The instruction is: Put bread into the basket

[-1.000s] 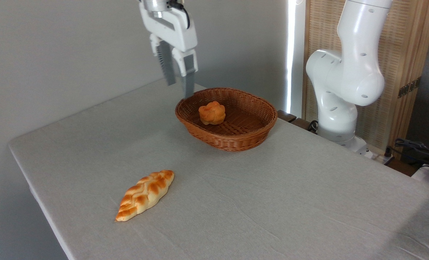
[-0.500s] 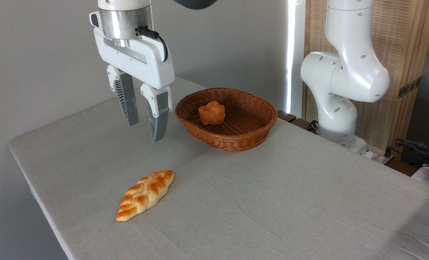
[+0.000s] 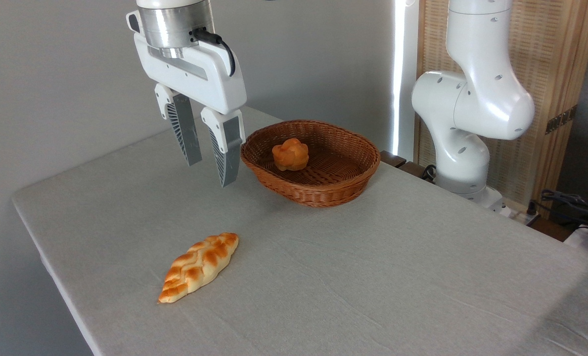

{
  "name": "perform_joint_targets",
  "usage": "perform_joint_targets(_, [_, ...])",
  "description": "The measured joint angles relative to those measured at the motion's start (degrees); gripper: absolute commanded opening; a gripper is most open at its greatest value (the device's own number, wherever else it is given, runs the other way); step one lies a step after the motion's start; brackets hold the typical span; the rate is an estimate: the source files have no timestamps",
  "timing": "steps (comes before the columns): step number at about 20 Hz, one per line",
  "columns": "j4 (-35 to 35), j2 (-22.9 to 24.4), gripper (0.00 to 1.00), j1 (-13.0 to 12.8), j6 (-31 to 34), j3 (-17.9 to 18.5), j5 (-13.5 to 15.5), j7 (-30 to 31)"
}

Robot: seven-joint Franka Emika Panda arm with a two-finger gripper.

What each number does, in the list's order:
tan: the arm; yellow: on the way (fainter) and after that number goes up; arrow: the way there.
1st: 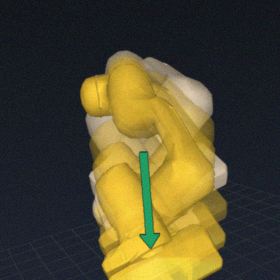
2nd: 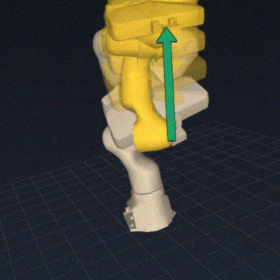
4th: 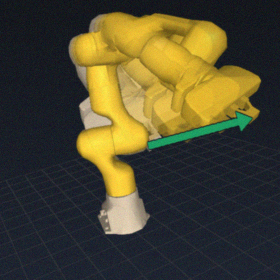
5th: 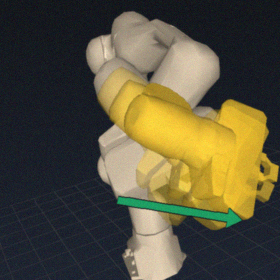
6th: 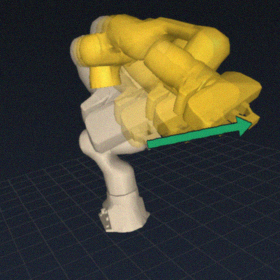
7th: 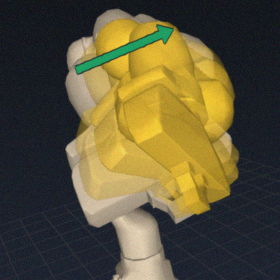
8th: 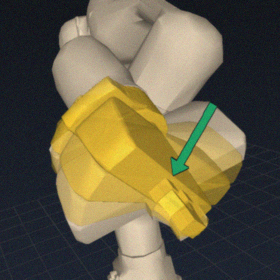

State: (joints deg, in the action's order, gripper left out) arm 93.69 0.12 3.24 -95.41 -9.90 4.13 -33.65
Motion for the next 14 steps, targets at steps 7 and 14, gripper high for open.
perform_joint_targets(7, [-1.11,0.1,1.0,2.92,0.03,1.31,0.0,-0.37])
perform_joint_targets(14, [-1.38,0.04,1.0,-4.81,0.05,7.32,0.03,-0.71])
